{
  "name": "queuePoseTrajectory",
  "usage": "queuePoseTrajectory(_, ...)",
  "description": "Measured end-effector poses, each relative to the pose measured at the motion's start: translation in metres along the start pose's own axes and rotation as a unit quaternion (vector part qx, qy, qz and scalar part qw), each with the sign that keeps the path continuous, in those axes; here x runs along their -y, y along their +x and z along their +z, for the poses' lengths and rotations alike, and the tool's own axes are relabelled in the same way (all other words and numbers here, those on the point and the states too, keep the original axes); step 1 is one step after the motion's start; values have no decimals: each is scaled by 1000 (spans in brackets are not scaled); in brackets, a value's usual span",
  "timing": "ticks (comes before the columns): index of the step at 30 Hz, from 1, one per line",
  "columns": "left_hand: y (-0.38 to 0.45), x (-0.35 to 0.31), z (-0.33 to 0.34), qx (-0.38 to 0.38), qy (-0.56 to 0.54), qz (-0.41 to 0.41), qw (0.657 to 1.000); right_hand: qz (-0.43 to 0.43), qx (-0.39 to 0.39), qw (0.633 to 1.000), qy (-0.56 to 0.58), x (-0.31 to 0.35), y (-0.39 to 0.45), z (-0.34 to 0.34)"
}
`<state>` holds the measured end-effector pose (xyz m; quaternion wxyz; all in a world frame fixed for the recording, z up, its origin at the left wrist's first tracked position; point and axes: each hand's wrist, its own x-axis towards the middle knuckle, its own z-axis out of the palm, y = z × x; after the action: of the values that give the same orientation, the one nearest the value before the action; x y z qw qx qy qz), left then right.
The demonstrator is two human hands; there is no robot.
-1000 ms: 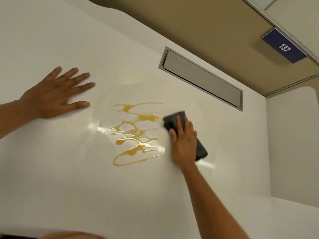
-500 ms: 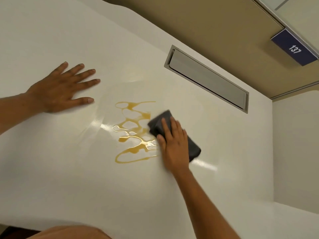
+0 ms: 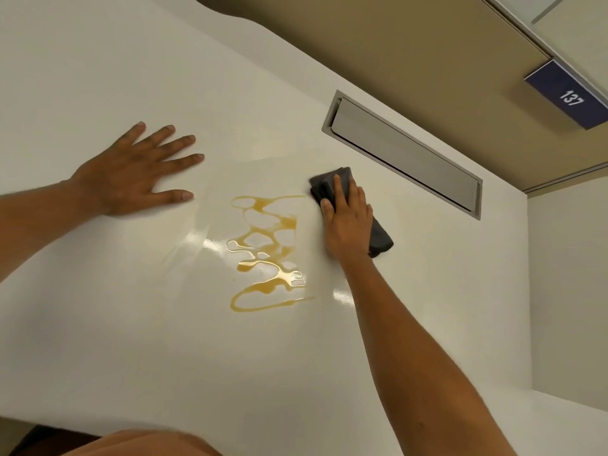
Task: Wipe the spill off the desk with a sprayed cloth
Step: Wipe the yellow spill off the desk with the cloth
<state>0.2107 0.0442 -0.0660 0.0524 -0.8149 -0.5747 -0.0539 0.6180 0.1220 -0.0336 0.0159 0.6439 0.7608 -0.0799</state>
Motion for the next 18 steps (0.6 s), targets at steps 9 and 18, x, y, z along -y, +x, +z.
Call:
queuePoseTrajectory(9, -3, 2, 1, 14, -5, -8, 1000, -93, 30, 995, 25, -14, -155, 29)
queuePoseTrajectory(18, -3, -3, -8, 35, -32, -29, 998, 67, -9, 997, 34, -47, -35, -1)
